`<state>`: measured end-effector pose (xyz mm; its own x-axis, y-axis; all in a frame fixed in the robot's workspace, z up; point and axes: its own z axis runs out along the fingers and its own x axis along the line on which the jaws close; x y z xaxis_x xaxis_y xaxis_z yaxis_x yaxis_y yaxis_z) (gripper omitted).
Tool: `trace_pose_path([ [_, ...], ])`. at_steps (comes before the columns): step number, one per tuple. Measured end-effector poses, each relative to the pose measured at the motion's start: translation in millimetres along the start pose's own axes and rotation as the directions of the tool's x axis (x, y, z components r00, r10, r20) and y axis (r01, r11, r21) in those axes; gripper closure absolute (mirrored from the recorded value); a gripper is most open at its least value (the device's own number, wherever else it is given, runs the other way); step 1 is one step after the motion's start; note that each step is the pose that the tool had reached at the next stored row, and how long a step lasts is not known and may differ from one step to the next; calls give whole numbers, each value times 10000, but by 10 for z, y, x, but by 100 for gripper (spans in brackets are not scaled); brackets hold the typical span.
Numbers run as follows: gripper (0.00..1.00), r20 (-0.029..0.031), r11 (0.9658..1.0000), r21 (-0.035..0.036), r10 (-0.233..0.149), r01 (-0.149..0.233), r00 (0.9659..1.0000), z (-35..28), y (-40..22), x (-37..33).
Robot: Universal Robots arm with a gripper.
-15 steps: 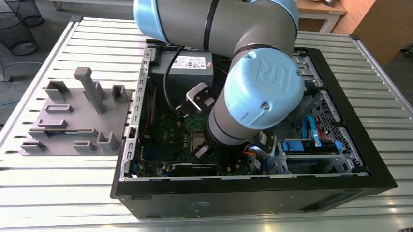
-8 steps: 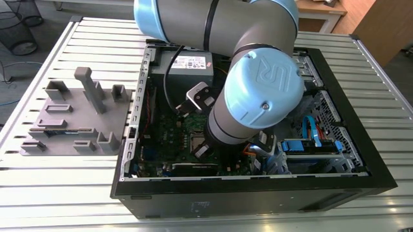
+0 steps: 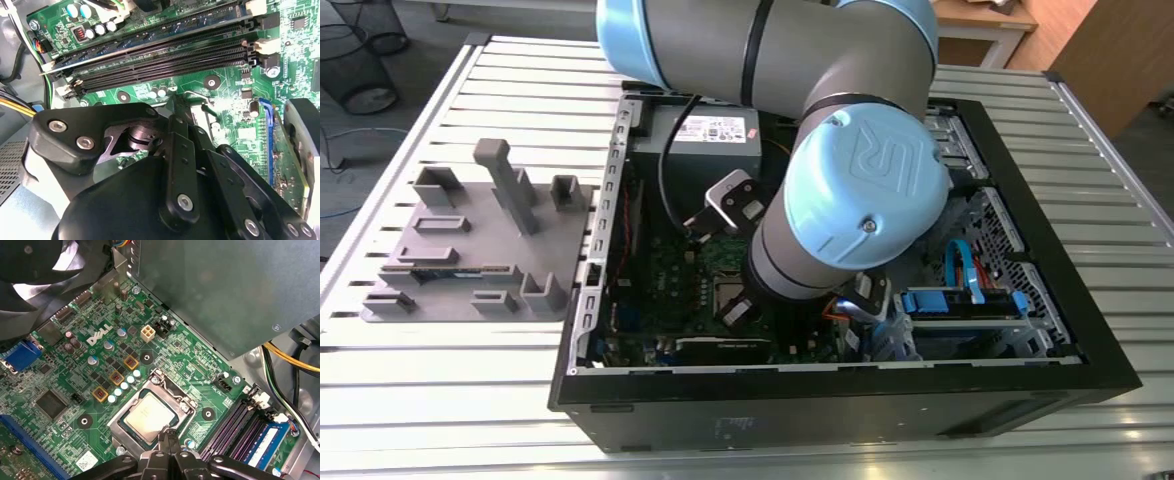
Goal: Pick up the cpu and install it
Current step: 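Install the first cpu locking lever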
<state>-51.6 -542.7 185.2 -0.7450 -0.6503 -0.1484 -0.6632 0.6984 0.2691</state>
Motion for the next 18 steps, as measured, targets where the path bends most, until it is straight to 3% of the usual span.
trace_pose_path([
  [18,89,-3,10000,6,1,-1,10000,22,-22,-14],
])
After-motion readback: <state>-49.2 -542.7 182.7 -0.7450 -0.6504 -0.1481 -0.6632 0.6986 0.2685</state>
